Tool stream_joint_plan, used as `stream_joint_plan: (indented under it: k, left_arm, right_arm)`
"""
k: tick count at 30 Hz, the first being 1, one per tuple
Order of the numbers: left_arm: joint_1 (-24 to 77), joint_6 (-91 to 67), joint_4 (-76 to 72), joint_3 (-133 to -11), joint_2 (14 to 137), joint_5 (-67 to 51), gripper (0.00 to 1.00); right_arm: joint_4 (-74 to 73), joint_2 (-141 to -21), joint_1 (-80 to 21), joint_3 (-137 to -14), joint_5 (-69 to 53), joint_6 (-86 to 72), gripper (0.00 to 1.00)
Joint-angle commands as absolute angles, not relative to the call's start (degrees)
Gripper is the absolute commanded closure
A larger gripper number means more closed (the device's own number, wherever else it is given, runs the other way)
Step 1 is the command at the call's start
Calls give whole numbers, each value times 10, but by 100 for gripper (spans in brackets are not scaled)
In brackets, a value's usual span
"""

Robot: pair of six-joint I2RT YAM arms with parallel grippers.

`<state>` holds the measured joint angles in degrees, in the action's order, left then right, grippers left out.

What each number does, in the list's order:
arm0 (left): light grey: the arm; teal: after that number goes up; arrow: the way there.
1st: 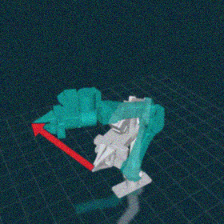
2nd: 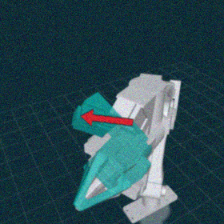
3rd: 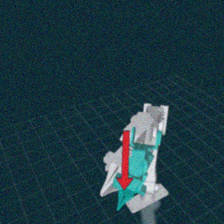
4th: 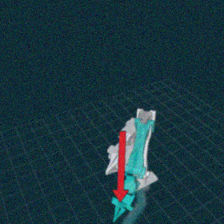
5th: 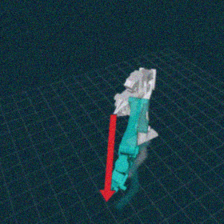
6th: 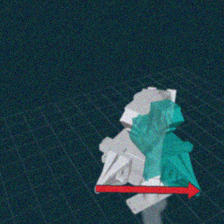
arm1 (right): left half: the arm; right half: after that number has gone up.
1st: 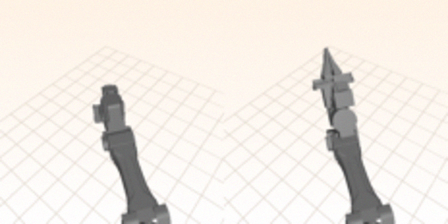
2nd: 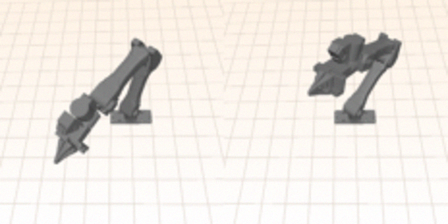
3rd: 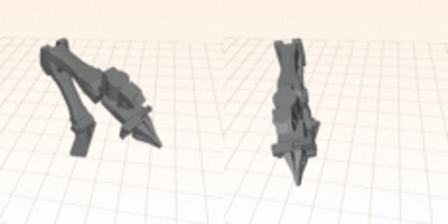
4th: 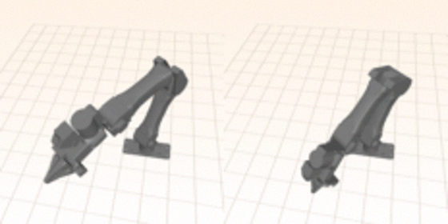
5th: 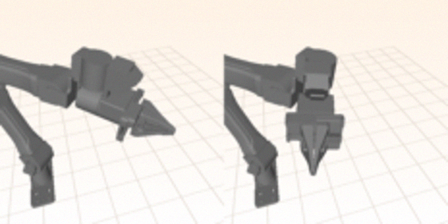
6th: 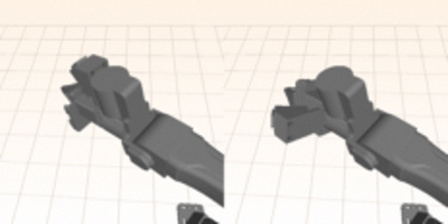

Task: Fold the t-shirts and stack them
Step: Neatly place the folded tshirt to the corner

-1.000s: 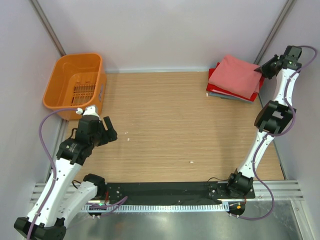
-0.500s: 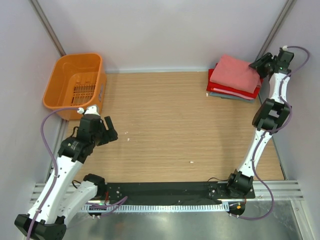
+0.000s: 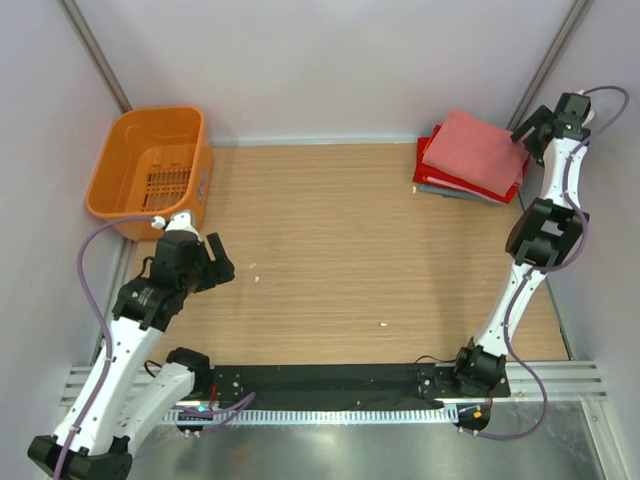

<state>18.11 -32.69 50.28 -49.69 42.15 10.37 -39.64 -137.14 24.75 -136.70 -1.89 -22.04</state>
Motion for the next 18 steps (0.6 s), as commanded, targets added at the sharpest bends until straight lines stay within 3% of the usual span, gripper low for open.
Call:
stream_joint_plan:
  k: [1,6,8,11,14,18]
  left_arm:
    - [182,-320,475,-503,410,93,25]
    - [182,-319,474,-502,403,93,25]
    - [181,-319,475,-502,400,97,25]
    - [181,-319,473,-501,397,98,25]
    - [182,-319,472,-501,397,98,25]
    - [181,-319,473,-502,400,100,25]
  right_arm:
    - [-394,-1240,297,-1381,163,-235,10]
    - [-398,-1193,297,-1371,128,-251,9]
    - [-369,-1172,298,-1332,69,-269,19]
    - [-342,-1174,297,-1296,-60,-307,51]
    - [-317,-1218,297,-1297,-171,-351,71]
    - [-284,-1307,289,-1326,-256,-393,78]
